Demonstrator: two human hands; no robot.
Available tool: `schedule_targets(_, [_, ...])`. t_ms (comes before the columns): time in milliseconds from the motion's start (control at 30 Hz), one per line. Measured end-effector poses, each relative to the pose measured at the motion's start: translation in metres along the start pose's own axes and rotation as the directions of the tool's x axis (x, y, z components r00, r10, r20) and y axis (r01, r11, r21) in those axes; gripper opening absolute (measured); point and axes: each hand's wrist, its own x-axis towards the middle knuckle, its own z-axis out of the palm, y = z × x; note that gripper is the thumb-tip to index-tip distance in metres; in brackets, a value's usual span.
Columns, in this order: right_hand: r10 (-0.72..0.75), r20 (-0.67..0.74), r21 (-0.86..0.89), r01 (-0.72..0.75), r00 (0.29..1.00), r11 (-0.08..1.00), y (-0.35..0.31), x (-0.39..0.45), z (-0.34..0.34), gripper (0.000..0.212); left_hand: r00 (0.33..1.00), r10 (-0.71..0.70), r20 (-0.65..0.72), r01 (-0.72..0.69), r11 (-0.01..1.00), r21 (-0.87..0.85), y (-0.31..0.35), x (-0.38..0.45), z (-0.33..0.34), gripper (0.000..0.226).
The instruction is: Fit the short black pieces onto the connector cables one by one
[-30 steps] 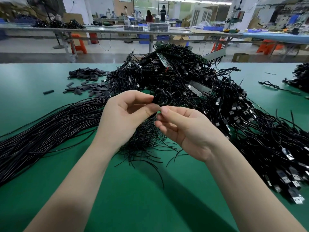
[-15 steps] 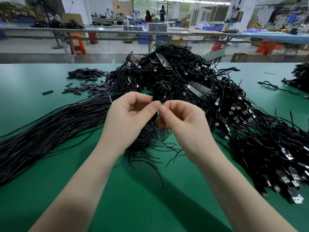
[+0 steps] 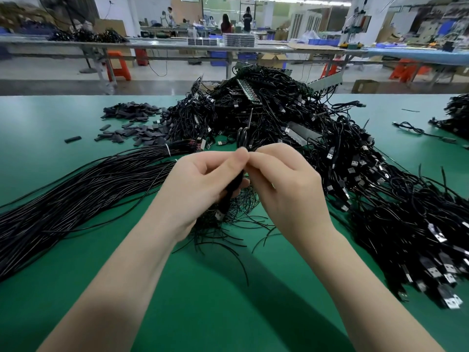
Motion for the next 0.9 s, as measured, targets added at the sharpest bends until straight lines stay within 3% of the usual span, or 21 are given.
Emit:
schedule_targets(100, [0.105,0.032,0.148,-0.108,0.994,0.983,-0.002,0.004,-0.002,0.012,1.000,-0.009,0.020,0.010,0.999,-0.038,0.000,0.001,-0.002,0.028])
schedule_targets(200, [0.288,0.082,0.328,-0.298,0.954,0.896,-0.006,0.003,-0.002,0.013,0.998,-0.056,-0.004,0.056,0.996,-0.074,-0.001,0.001,-0.002,0.028])
schedule_targets(300, [0.530,0.232,0.551,-0.559,0.816,0.619,-0.010,0.003,0.002,0.029,0.996,-0.081,-0.020,0.079,0.992,-0.099,-0.002,0.002,-0.002,0.032])
schedule_targets(367, [0.588,0.332,0.548,-0.658,0.738,0.517,-0.008,0.002,0.005,0.036,0.995,-0.097,0.007,0.097,0.982,-0.163,-0.003,0.003,-0.002,0.031])
schedule_targets(433, [0.580,0.390,0.513,-0.692,0.715,0.508,-0.004,0.001,0.007,0.035,0.993,-0.115,0.021,0.116,0.968,-0.221,-0.005,0.003,-0.002,0.032])
schedule_targets(600, [0.487,0.370,0.668,-0.591,0.791,0.453,-0.002,0.000,0.005,0.021,0.982,-0.169,0.088,0.187,0.938,-0.291,-0.009,0.003,0.002,0.026])
schedule_targets(767, [0.521,0.498,0.581,-0.713,0.693,0.393,0.003,-0.002,0.000,0.017,0.991,-0.126,0.041,0.131,0.974,-0.182,-0.010,0.003,0.000,0.019])
schedule_targets(900, [0.475,0.547,0.607,-0.717,0.689,0.342,-0.003,0.002,-0.010,0.012,0.990,-0.134,0.034,0.138,0.978,-0.158,-0.009,0.000,0.007,0.025])
